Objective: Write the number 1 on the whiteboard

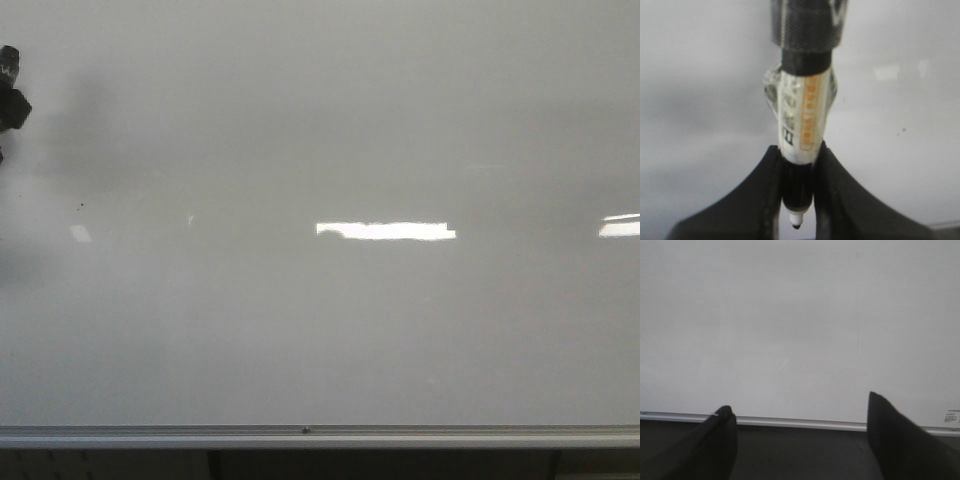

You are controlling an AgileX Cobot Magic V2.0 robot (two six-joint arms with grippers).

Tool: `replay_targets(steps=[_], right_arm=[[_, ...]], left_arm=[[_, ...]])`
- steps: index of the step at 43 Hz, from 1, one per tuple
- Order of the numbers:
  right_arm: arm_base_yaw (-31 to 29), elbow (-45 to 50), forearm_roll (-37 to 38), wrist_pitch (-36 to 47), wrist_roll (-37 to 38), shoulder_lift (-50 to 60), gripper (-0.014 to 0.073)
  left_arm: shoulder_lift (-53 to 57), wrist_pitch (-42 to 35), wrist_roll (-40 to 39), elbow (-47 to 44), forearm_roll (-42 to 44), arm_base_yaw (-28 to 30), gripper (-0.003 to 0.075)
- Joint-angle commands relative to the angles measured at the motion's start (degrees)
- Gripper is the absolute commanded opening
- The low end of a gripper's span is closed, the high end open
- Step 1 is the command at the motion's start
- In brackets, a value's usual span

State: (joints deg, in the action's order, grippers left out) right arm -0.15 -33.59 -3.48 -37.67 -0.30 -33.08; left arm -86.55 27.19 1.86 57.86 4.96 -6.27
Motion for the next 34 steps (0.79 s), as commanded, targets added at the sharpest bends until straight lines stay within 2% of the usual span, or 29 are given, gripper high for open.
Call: replay_targets(steps=[1, 9, 11, 16, 20, 25, 34], right_arm=[[-0.25, -4.16, -1.20, -0.99, -0.74, -2.25, 0.0564], [-0.20, -9.95, -7.86, -10.55, -7.97, -7.36, 0.0564], [-0.20, -11.34, -10.56, -12.42, -11.55, -8.69, 0.0564], [0.01, -14.44, -18.89, -16.77, -22.21, -12.28, 0.0564], [1.87, -16.18, -24.69, -19.22, -30.94, -15.25, 0.0564], [7.50, -18.14, -27.18, -20.71, -40.40, -18.62, 0.0564], [17.97, -22.33, -27.13, -20.21, -47.94, -23.81, 0.0564]], left_arm=[[5.93, 5.86, 6.55, 2.53, -0.88, -2.18, -0.0020], [11.27, 19.16, 24.99, 2.69, -12.61, -5.25, -0.0020], [11.78, 23.79, 31.81, 2.78, -15.96, -6.07, -0.0020], [12.05, 29.83, 38.97, 3.32, -20.94, -8.56, -0.0020], [12.05, 32.00, 41.52, 3.82, -21.07, -12.43, -0.0020], [12.05, 32.13, 43.75, 3.82, -20.40, -18.67, -0.0020], [12.05, 30.61, 44.72, 3.82, -17.96, -29.41, -0.0020]])
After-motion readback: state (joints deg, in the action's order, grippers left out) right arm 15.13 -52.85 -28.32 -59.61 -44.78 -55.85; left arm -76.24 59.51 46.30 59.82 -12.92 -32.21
